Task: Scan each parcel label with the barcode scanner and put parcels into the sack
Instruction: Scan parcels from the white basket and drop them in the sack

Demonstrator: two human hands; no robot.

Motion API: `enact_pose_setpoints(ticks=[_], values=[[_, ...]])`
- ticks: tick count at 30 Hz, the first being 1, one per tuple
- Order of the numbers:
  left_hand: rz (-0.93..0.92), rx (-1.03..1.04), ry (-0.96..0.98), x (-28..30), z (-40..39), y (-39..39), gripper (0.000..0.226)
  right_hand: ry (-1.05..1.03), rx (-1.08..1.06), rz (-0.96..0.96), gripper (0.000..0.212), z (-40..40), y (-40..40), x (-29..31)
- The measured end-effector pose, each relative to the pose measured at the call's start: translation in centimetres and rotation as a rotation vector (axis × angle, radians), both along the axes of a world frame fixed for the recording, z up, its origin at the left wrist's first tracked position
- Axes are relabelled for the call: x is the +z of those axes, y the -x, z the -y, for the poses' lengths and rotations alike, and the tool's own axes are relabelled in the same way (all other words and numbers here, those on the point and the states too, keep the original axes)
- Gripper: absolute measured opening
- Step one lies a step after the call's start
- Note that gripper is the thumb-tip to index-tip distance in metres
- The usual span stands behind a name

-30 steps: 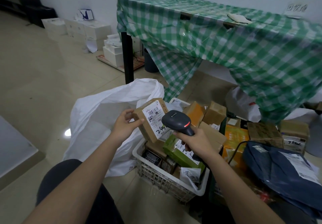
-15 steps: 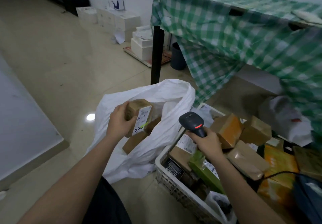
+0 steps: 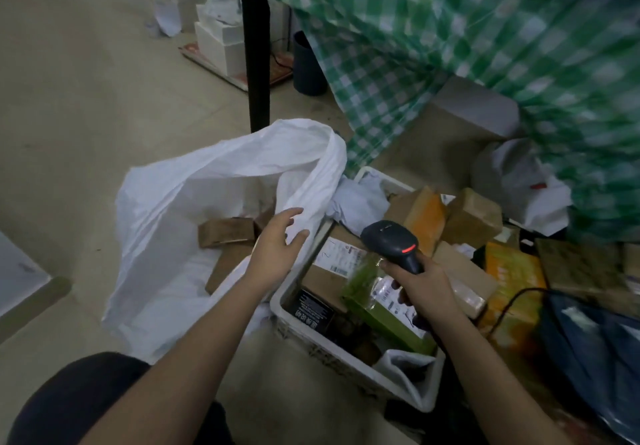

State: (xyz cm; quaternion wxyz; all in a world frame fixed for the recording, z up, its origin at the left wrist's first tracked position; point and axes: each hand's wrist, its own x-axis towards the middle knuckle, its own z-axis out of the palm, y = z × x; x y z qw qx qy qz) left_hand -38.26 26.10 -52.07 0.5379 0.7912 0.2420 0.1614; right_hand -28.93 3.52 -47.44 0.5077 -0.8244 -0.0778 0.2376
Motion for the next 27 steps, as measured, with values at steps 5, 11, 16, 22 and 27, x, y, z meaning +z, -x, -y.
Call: enact_pose_setpoints(ticks=[5,11,16,22,27], values=[[-0.185,-0.174,0.065,-1.3,7.4,-1.8,0.047,0.057,-0.069,-0.015,0.017,5.2,0.3,-0.3],[-0.442,-0.239,0.123,-3.7,12.4,-3.7,0.052,0.041,-0.191,-0.024,0.020,9.6,0.8,-1.0],[-0.488,-0.101,0.219,-5.4,13.7,-4.6,0.050,0.017,-0.207,-0.031,0.017,11.4,0.7,-1.5],[-0.407,-0.032,0.203,-5.5,14.5,-4.3,0.058,-0.035,-0.239,-0.086,0.019,12.0,0.1,-2.2],[-0.298,-0.034,0.211,-4.7,14.1,-3.2,0.059,-0.028,-0.195,-0.090,0.022,11.4,0.1,-2.6]])
